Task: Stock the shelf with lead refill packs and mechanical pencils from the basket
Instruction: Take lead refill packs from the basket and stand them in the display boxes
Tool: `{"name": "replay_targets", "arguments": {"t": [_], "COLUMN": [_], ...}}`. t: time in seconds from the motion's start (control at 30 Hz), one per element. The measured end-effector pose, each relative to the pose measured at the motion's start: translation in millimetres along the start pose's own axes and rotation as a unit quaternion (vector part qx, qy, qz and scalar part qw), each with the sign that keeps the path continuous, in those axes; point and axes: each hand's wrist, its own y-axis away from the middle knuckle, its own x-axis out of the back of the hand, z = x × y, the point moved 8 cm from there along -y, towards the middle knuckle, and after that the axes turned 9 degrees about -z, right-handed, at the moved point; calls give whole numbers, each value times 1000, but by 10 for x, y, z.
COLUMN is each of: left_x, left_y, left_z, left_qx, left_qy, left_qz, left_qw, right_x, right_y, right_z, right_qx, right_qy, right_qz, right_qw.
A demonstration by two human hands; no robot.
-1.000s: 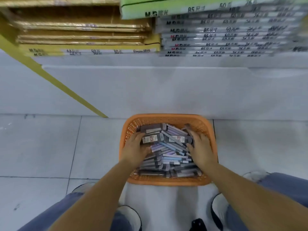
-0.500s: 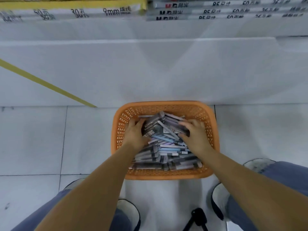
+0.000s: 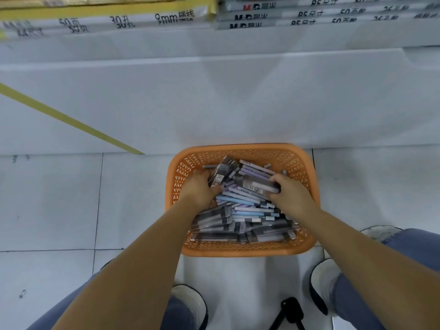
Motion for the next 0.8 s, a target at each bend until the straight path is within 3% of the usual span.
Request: {"name": "replay_targets", "arguments": {"t": [0.17, 0.27, 0.43, 0.57, 0.8], "left_x": [-4, -43, -222, -276, -52], "left_y": [101, 243, 573, 840, 1122], "left_z": [-46, -119, -163, -104, 206], "left_qx": [7, 25, 29, 21, -8], "left_qy": [104, 190, 336, 438, 508], "left_qz": [-6, -13, -46, -50, -16], "left_qw": [995, 981, 940, 898, 861], "right_x": [-31, -133, -210, -139, 200], "right_y": [25, 62, 114, 256, 639], "right_z": [-54, 28, 78, -34, -361], "right_qx": [3, -33, -89, -69, -13], "right_qy": [-111, -258, -348, -330, -323], "right_qz": [-28, -55, -51, -30, -52], "right_qw": [993, 964, 932, 941, 945]}}
